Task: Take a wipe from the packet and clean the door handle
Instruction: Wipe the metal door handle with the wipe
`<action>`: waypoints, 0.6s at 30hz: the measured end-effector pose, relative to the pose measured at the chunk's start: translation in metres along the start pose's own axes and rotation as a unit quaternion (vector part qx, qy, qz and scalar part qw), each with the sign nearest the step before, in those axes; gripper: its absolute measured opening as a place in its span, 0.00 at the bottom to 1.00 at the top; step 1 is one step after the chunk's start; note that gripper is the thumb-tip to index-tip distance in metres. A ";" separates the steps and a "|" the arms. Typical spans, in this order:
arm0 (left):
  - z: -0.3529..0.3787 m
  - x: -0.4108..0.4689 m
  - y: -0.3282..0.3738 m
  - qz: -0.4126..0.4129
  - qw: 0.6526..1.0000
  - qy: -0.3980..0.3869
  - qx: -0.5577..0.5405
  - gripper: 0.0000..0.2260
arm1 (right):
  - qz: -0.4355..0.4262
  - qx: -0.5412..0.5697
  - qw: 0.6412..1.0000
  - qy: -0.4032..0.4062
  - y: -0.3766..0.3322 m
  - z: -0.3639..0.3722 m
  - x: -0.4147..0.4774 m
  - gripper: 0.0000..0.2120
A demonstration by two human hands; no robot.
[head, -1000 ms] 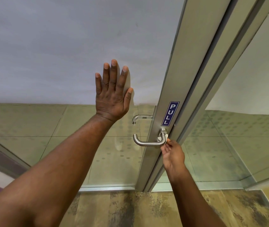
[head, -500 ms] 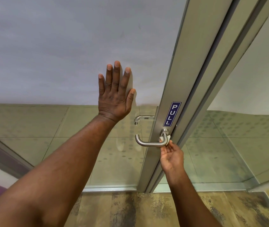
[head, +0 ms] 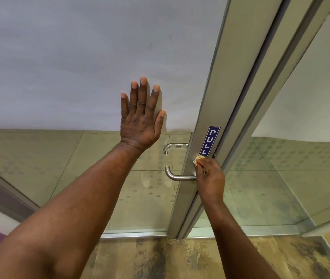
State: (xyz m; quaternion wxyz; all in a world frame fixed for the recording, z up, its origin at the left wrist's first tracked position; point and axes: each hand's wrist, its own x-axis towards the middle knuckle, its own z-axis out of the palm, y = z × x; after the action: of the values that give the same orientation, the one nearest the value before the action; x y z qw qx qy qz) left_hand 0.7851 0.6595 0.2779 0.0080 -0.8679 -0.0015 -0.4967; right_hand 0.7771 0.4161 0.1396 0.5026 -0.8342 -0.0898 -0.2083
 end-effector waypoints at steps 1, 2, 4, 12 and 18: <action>0.000 0.000 0.000 0.000 1.000 0.000 0.000 0.36 | -0.004 -0.018 1.000 0.000 0.000 0.000 0.000 0.10; 0.001 0.000 0.000 0.000 1.000 0.000 0.001 0.37 | -0.003 -0.029 1.000 0.009 0.001 0.000 0.000 0.10; 0.001 0.001 0.000 -0.001 1.000 -0.002 0.004 0.37 | 0.025 -0.009 0.998 0.049 0.002 0.002 -0.002 0.10; 0.004 0.000 0.000 0.001 1.000 0.006 0.014 0.36 | 0.371 0.279 0.875 0.138 0.018 0.011 0.000 0.06; 0.004 0.000 0.000 0.000 1.000 0.008 0.016 0.37 | 0.506 0.551 0.660 0.071 0.016 0.013 -0.005 0.05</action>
State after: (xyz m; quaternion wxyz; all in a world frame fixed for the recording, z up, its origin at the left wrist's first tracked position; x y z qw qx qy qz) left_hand 0.7881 0.6599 0.2760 0.0219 -0.8636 -0.0097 -0.5036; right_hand 0.7812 0.4200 0.1197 0.9031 -0.3044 0.2835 0.1066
